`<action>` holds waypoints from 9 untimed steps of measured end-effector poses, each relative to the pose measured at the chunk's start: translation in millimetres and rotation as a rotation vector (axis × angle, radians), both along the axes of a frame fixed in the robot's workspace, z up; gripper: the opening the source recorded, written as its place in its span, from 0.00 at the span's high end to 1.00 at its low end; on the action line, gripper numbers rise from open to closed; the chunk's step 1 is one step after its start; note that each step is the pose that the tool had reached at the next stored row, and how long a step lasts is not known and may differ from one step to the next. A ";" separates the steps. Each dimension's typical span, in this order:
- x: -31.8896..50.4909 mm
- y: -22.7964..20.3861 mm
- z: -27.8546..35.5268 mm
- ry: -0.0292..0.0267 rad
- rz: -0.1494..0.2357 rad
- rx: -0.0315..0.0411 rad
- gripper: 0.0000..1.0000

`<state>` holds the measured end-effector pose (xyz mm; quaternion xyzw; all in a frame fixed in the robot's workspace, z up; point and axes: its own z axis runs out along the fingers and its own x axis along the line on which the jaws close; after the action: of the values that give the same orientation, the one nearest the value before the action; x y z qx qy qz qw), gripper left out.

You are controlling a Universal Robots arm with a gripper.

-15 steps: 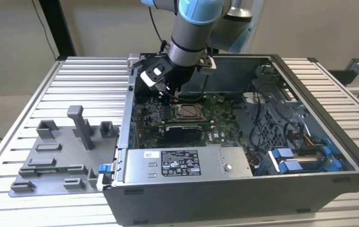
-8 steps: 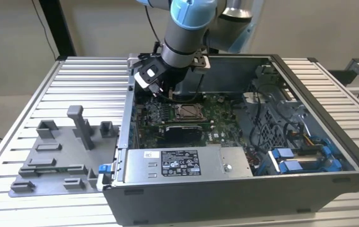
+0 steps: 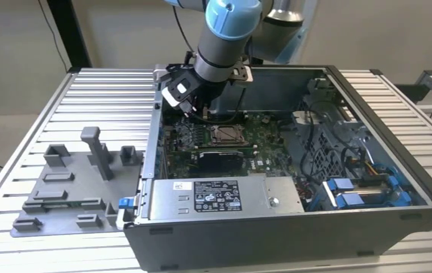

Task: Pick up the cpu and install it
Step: 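Install the first cpu locking lever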

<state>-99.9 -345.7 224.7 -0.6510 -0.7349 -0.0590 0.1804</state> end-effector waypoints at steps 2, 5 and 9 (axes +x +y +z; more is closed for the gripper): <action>-1.1 -0.7 0.9 0.0000 0.001 0.0082 1.00; -3.8 -4.5 1.8 0.0000 0.004 0.0083 1.00; -12.2 -6.3 2.4 0.0000 0.007 0.0119 1.00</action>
<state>-112.0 -352.0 227.2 -0.6472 -0.7370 -0.0627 0.1845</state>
